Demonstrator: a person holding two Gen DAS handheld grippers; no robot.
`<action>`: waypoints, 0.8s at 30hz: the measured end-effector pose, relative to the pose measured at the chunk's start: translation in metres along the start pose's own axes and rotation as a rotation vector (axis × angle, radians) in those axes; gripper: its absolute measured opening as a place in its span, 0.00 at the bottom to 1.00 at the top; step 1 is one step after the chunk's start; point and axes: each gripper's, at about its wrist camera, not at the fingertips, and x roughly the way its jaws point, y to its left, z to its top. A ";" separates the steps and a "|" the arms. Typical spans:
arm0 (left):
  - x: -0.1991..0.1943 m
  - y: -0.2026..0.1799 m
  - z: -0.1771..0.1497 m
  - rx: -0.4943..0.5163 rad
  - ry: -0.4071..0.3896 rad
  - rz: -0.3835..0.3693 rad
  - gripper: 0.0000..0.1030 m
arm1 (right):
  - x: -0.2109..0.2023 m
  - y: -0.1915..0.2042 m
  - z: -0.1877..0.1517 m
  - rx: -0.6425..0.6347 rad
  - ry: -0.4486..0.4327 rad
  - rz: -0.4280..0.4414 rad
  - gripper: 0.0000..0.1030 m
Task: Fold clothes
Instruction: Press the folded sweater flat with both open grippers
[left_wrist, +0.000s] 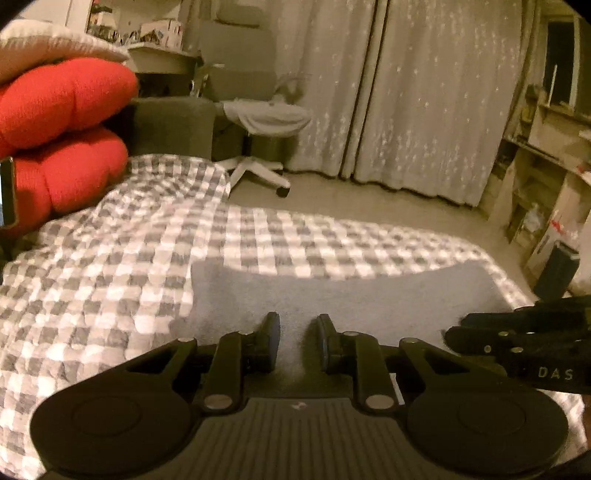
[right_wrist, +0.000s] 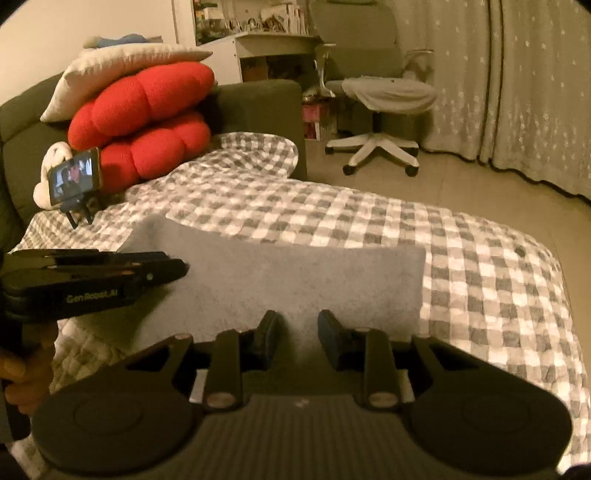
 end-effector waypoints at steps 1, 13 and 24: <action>0.001 0.001 0.000 -0.009 0.004 0.000 0.21 | -0.001 0.000 0.001 -0.001 -0.004 -0.001 0.26; 0.004 0.010 0.001 -0.034 0.017 0.006 0.20 | -0.009 -0.007 0.001 0.025 -0.030 -0.005 0.26; 0.008 0.018 0.002 -0.062 0.029 -0.008 0.21 | -0.007 -0.013 -0.003 0.045 0.009 -0.018 0.26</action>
